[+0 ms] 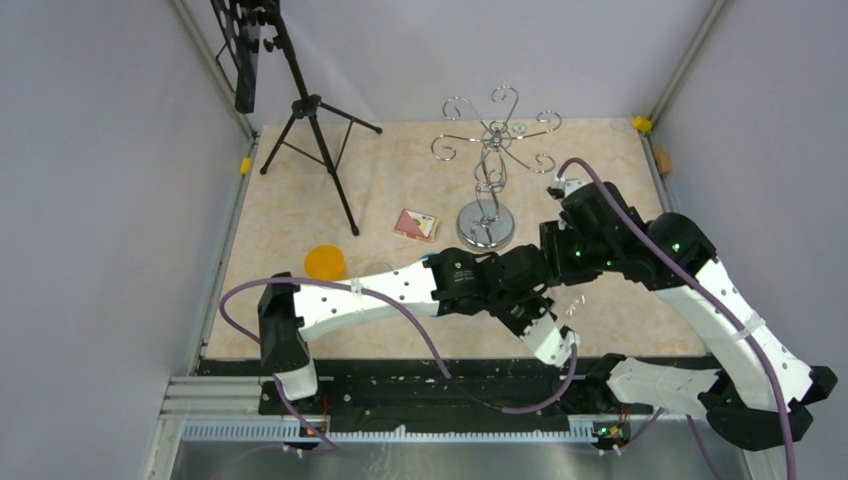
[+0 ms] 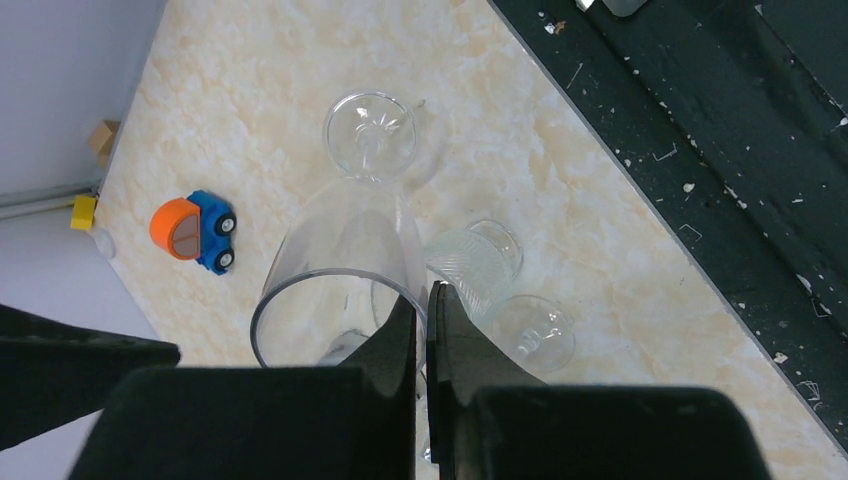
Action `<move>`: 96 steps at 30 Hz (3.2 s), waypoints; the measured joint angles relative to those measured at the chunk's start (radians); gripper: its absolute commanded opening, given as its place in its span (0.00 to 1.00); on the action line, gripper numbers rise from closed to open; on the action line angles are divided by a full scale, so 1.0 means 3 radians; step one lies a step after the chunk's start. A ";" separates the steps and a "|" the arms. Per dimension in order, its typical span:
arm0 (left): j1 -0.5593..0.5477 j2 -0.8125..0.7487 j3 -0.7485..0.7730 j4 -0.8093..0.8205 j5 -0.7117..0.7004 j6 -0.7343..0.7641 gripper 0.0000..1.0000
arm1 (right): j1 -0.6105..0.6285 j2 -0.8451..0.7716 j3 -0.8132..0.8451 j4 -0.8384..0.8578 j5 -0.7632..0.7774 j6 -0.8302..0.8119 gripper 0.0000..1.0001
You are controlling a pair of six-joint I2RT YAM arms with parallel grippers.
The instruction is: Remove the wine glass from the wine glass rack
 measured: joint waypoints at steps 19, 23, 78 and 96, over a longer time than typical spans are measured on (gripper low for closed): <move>0.0000 -0.0006 0.0055 -0.0211 0.0183 -0.0006 0.00 | -0.0003 0.0076 -0.0214 -0.0226 -0.0048 -0.0413 0.39; 0.0000 -0.0004 0.0061 -0.0314 0.0211 -0.0027 0.00 | -0.0003 0.0086 -0.0312 -0.0151 -0.0117 -0.0450 0.40; -0.0034 0.0151 0.0341 -0.0261 0.0097 -0.0510 0.73 | -0.0024 0.0277 -0.0533 -0.0144 0.0318 -0.0632 0.00; -0.0018 -0.0443 -0.0128 0.0492 0.0120 -0.0703 0.76 | -0.0024 0.0292 -0.0516 -0.0191 0.0624 -0.0429 0.00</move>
